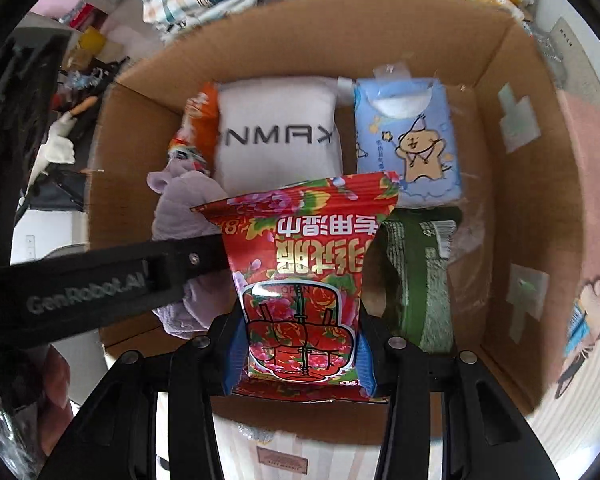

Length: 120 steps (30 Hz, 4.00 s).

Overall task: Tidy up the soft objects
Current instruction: 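Lower the cloth and red bag into the box and open both tools, then grasp the silver-yellow scrubber with the left tool while the right tool grasps the blue stick pack, then place the scrubber and blue stick pack into the box and release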

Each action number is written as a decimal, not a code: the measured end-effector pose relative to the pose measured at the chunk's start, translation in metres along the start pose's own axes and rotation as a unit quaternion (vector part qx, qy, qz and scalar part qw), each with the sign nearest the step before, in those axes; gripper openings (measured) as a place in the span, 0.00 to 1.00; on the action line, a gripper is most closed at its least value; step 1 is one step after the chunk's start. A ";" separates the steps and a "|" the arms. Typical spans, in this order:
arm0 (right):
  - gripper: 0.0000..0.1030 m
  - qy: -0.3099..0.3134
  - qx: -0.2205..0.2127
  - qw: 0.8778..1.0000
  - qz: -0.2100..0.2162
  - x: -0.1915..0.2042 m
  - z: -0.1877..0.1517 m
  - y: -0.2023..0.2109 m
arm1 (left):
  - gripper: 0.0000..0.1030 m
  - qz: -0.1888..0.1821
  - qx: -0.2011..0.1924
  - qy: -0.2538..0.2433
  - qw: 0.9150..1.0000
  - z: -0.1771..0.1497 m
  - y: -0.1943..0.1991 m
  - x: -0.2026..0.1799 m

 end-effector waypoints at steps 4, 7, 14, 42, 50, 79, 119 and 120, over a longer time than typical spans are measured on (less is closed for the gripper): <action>0.45 -0.013 0.019 1.000 0.005 -0.007 0.007 -0.021 | 0.35 -0.007 0.016 0.001 1.000 0.002 -0.013 0.002; 0.46 -0.015 0.026 1.000 0.008 -0.009 0.010 -0.029 | 0.35 -0.006 0.028 -0.004 1.000 0.002 -0.018 0.000; 0.74 -0.009 0.022 1.000 -0.004 -0.012 0.017 -0.014 | 0.78 0.010 -0.024 -0.023 0.999 -0.004 0.018 -0.006; 1.00 0.019 -0.177 0.979 -0.094 -0.013 -0.074 0.148 | 0.99 0.102 -0.272 -0.094 0.952 -0.149 0.145 -0.037; 1.00 -0.033 -0.202 0.976 -0.077 -0.055 -0.131 0.166 | 0.99 0.098 -0.263 -0.056 0.958 -0.195 0.113 -0.010; 0.29 -0.238 -0.030 0.966 -0.099 -0.267 -0.106 -0.015 | 0.52 0.137 -0.079 -0.027 0.987 -0.169 -0.102 0.024; 0.21 0.003 -0.190 0.981 0.047 -0.053 -0.112 0.185 | 0.50 0.063 -0.286 -0.132 0.947 -0.160 0.124 -0.078; 0.21 0.004 -0.192 0.980 0.041 -0.056 -0.106 0.187 | 0.50 0.067 -0.286 -0.129 0.947 -0.151 0.127 -0.076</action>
Point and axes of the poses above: each gripper's, at about its wrist camera, not at the fingertips, and y roughly against the way its jaws point, x to its left, z to its top, the point moved 3 cm from there along -y, roughly the way its jaws point, and after that the axes turned 4 degrees about -z, right-handed, at the moved point
